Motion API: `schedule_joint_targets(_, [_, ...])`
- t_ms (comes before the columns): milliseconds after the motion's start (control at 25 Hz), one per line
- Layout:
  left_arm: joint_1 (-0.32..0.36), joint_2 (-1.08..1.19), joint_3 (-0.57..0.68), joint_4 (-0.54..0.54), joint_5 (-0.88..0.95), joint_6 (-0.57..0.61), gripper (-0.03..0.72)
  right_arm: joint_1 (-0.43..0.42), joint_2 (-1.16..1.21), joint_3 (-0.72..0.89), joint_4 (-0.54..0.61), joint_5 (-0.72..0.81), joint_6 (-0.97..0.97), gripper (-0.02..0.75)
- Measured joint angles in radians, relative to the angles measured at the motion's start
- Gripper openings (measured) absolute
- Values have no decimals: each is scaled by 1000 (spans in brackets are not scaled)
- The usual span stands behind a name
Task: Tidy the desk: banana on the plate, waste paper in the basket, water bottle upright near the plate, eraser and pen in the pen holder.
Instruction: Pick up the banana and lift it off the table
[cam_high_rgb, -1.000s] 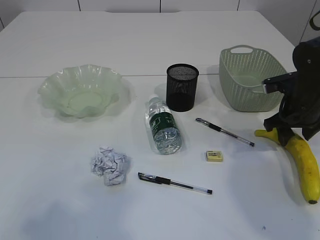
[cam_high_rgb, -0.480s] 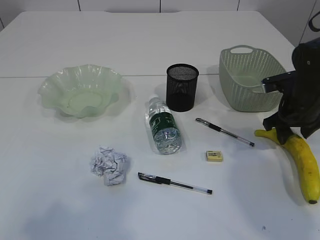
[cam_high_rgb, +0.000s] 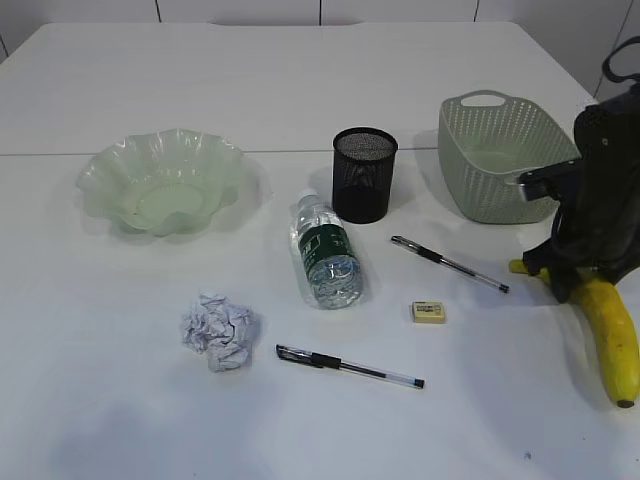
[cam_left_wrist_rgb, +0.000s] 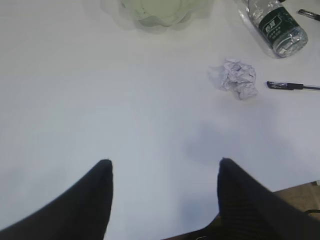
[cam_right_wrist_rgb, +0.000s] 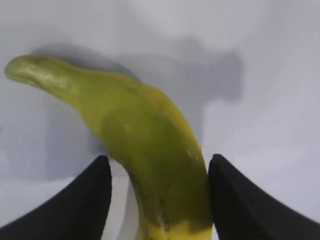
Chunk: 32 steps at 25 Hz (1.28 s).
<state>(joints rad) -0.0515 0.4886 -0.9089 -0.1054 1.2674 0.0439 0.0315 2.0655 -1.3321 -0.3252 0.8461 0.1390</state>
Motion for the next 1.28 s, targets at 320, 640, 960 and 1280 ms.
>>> schedule_joint_targets(320, [0,0,0,-2,0,-1,465,0,18,-15,-2,7,0,379])
schedule_joint_targets(640, [0,0,0,-2,0,-2,465,0,18,-18,14,24,0,297])
schedule_joint_targets(960, [0,0,0,-13,0,-2,465,-1,18,-24,59,77,0,295])
schedule_joint_targets(1280, [0,0,0,-22,0,-2,465,-1,-12,-24,95,129,0,295])
